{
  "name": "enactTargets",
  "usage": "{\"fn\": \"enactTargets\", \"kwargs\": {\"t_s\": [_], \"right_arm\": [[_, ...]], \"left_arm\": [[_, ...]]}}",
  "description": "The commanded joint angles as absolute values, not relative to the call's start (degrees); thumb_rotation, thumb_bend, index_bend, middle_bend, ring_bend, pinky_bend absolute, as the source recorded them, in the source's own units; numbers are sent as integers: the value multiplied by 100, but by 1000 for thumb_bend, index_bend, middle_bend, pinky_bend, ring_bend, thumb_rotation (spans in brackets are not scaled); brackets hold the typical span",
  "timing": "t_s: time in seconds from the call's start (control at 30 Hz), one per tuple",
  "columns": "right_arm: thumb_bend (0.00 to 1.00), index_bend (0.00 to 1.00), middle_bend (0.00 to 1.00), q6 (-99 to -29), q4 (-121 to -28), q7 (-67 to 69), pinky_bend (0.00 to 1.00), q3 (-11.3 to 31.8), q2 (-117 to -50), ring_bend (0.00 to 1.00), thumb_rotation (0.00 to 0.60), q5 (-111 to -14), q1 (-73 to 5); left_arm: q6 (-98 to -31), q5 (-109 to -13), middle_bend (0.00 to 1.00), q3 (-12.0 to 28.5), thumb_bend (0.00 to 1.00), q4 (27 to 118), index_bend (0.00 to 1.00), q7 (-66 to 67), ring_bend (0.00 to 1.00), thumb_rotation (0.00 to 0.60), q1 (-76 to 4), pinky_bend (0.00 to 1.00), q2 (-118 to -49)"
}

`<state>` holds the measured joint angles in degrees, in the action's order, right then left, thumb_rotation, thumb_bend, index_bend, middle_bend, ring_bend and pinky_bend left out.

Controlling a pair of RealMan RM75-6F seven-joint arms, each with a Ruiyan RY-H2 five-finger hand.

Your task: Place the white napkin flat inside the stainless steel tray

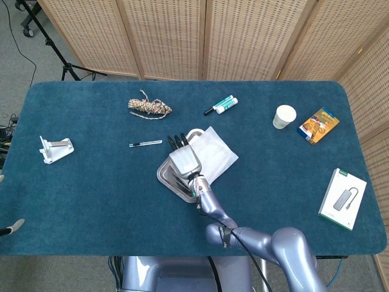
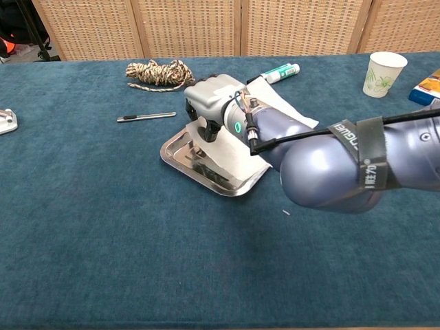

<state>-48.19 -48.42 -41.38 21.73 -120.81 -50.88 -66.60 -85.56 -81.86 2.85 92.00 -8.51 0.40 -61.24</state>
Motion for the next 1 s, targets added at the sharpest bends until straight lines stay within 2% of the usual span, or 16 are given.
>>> {"fn": "enactTargets", "kwargs": {"t_s": [0.03,0.17,0.27,0.33,0.37,0.4,0.43,0.53,0.73,1.0], "right_arm": [[569,617,19,-4790,-4718,-4144,0,2212,-12179,0,600,-5074,-6750],[556,617,19,-4748,-4573,-4048,0,2195,-12247,0,600,-5172,-6810],[442,590,18,-4741,-4502,-3903,0,2178,-12248,0,600,-5309,-6838],[247,432,9,-4659,-4549,-3731,0,2166,-12169,0,600,-5422,-6846],[122,288,3,-4633,-4576,-3682,0,2153,-12135,0,600,-5460,-6842],[37,156,0,-4636,-4594,-3657,0,2140,-12113,0,600,-5498,-6839],[3,66,0,-4656,-4618,-3644,0,2127,-12096,0,600,-5536,-6835],[0,0,0,-4770,-4705,-3658,0,2148,-12083,0,600,-5573,-6828],[0,0,0,-4912,-5023,-3656,0,2201,-11948,0,600,-5600,-6773],[12,7,0,-4830,-6125,-3319,0,2195,-11250,0,600,-5678,-6518]], "left_arm": [[-8557,-8186,0,289,0,9199,0,-878,0,600,38,0,-6115],[-8515,-8164,0,285,0,9179,0,-887,0,600,25,0,-6114],[-8451,-8151,0,277,0,9163,0,-864,0,600,-4,0,-6124],[-8457,-8106,0,300,0,9159,0,-883,0,600,0,0,-6120],[-8458,-8103,0,301,0,9159,0,-885,0,600,0,0,-6118],[-8456,-8098,0,301,0,9159,0,-885,0,600,1,0,-6118],[-8453,-8097,0,298,0,9161,0,-881,0,600,0,0,-6119],[-8449,-8117,0,283,0,9165,0,-849,0,600,-5,0,-6129],[-8453,-8116,0,278,0,9174,0,-811,0,600,-7,0,-6143],[-8389,-8129,0,250,0,9166,0,-755,0,600,-38,0,-6168]]}}
